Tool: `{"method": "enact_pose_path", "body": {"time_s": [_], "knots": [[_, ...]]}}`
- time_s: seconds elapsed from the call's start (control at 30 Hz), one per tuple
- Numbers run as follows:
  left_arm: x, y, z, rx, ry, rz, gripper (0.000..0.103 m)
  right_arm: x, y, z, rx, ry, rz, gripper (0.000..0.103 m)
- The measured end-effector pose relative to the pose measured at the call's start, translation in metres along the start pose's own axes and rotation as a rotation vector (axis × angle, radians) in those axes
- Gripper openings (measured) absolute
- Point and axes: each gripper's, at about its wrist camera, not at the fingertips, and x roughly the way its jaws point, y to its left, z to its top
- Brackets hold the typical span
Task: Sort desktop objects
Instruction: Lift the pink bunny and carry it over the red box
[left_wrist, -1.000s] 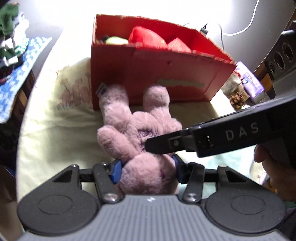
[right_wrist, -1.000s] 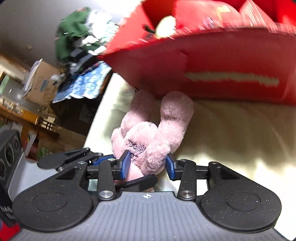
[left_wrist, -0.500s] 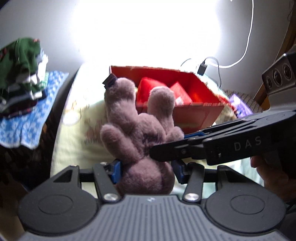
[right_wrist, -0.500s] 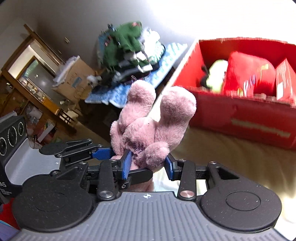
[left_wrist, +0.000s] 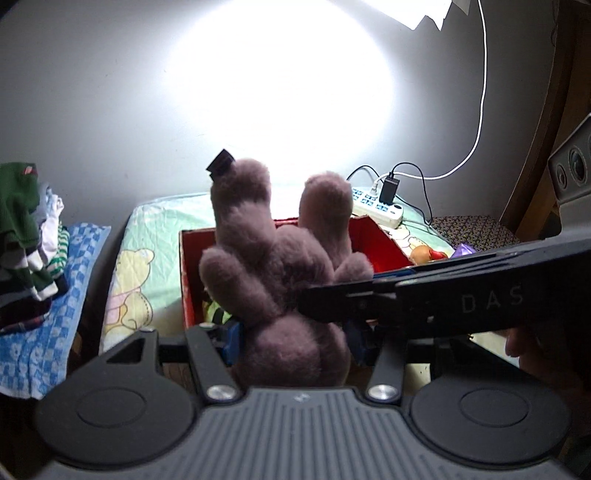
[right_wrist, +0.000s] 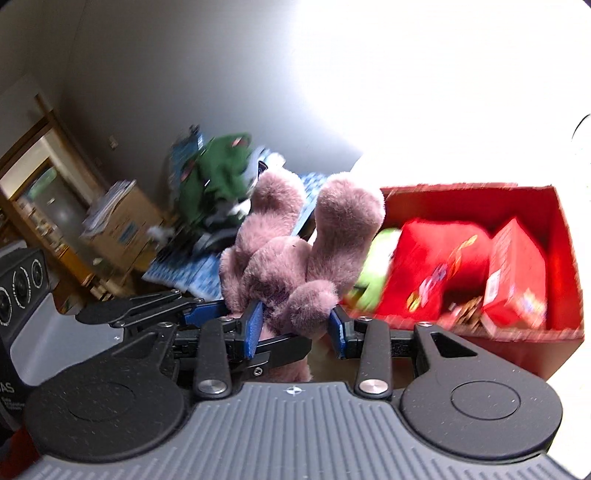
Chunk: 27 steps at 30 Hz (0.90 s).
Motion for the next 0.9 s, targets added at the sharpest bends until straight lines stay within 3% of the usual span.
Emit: {"method": "enact_pose_path", "body": {"time_s": [0.43,0.9], "knots": [[0.060,0.010,0.041,-0.019,0.004,0.028,0.052,0.025,-0.037,0.040,0.012,-0.061,-0.082,0.041],[0.059,0.016,0.067,-0.012,-0.053,0.047,0.052,0.022,-0.035,0.061,-0.022,-0.156,-0.100,0.041]]}}
